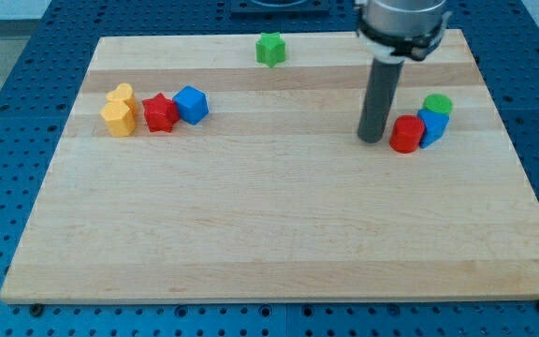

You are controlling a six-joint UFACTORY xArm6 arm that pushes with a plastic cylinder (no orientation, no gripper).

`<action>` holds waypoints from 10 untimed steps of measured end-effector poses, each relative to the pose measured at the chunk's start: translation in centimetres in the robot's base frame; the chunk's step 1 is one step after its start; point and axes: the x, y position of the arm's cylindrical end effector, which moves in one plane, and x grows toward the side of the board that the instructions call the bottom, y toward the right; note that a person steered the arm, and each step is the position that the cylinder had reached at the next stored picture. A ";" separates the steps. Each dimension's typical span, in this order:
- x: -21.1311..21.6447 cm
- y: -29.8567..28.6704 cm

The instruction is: Move the yellow hexagon towards the center of the board

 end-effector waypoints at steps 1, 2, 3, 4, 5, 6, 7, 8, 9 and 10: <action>1.6 -5.6; 1.9 -11.9; 2.2 -17.9; 2.5 -23.3; 2.5 -29.0; 2.5 -33.5; 1.9 -36.3; -0.4 -37.3; -2.8 -37.3; -4.7 -36.6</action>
